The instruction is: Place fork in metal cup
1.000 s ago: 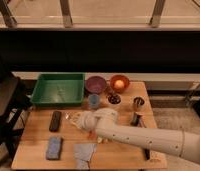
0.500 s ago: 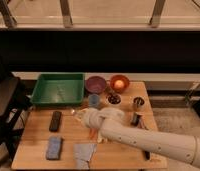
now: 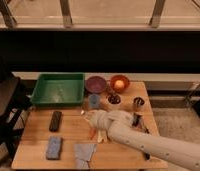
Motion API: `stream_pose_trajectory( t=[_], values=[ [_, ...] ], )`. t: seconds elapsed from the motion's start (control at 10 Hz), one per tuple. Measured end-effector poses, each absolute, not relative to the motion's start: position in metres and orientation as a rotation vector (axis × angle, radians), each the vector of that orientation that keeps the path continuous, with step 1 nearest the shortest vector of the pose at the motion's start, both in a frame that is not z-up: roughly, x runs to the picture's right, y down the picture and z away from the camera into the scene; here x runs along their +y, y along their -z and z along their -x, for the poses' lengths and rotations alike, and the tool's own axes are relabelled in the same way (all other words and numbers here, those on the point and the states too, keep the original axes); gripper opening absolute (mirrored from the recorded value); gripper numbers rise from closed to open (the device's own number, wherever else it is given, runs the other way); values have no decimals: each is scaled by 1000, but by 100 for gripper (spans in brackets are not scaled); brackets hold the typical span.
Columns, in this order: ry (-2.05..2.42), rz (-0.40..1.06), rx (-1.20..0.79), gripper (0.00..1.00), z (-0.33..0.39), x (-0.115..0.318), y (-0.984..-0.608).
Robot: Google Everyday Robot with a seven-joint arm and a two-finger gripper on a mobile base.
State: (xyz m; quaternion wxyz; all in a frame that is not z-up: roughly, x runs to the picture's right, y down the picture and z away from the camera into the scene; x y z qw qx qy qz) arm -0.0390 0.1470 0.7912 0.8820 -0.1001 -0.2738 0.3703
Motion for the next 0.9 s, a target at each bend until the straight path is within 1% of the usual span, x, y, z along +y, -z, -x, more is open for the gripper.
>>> stream_pose_trajectory(
  t=[0.4, 0.9],
  values=[
    [-834, 197, -535, 0, 12, 147, -792],
    [-836, 194, -528, 0, 10, 147, -791]
  ],
)
